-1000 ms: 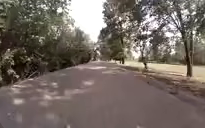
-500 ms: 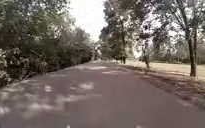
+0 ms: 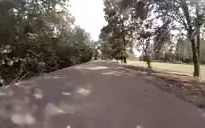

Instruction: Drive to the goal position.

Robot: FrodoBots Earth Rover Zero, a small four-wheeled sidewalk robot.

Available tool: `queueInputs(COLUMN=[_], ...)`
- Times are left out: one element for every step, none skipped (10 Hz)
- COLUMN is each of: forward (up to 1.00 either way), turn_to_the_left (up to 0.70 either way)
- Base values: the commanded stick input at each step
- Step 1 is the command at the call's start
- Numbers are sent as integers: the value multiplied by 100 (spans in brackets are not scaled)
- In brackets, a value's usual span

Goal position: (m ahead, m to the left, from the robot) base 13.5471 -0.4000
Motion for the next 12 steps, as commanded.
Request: queueInputs(forward=[70,70,70,70,70,70,70,70,70,70,70,70], turn_to_the_left=[0,0,0,0,0,0,0,0,0,0,0,0])
